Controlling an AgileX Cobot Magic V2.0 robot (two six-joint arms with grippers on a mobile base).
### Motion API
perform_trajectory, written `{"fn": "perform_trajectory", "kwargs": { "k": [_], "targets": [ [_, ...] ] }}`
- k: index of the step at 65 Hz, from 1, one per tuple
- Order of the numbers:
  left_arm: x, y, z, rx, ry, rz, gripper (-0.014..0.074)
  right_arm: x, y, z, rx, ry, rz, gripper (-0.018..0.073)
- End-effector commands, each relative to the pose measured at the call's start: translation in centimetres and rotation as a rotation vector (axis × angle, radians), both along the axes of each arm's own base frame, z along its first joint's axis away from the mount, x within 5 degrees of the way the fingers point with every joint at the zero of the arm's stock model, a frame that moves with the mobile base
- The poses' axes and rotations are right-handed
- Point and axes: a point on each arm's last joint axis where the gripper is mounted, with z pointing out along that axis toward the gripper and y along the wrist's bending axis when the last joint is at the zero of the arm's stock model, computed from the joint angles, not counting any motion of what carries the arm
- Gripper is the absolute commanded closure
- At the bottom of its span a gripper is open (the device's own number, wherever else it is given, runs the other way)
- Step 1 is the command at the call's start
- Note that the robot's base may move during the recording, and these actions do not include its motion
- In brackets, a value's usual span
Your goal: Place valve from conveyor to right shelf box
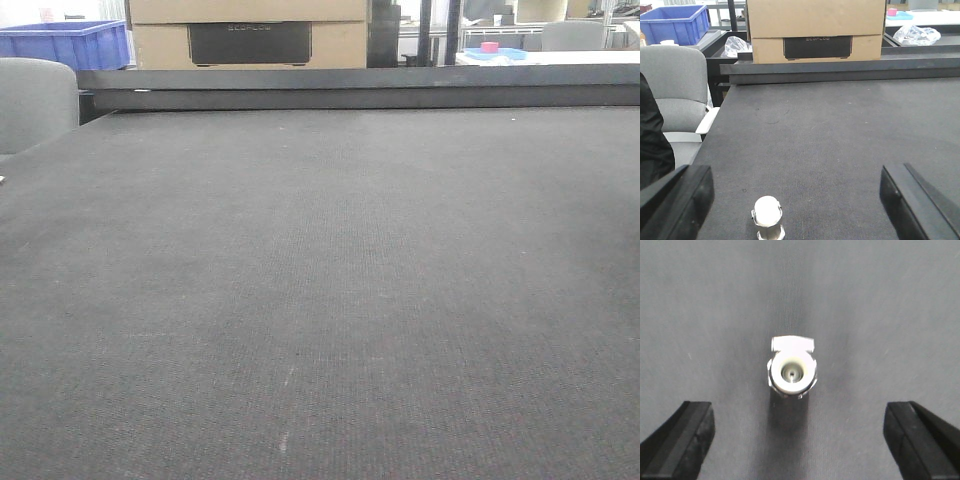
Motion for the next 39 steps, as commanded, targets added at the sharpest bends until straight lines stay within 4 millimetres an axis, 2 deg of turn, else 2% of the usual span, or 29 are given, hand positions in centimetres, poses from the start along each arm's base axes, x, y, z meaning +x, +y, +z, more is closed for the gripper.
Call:
{"fn": "perform_trajectory", "kwargs": {
  "k": [1,21,39],
  "targets": [
    [0.0,-0.1,0.4,-0.013,-0.02,-0.007,0.0015,1.7,-0.1,-1.4,-0.024,0.082,0.025,-0.001],
    [0.0,-0.1,0.4,-0.013,-0.02,-0.007,0.0015,6.6,-0.2,-7.5,-0.024,0.248,0.034,-0.001],
    [0.0,-0.1,0.4,-0.013,-0.02,-0.007,0.0015,8.5,-0.2,-11.2,-0.023,0.346,0.04,-0.0004]
  ]
}}
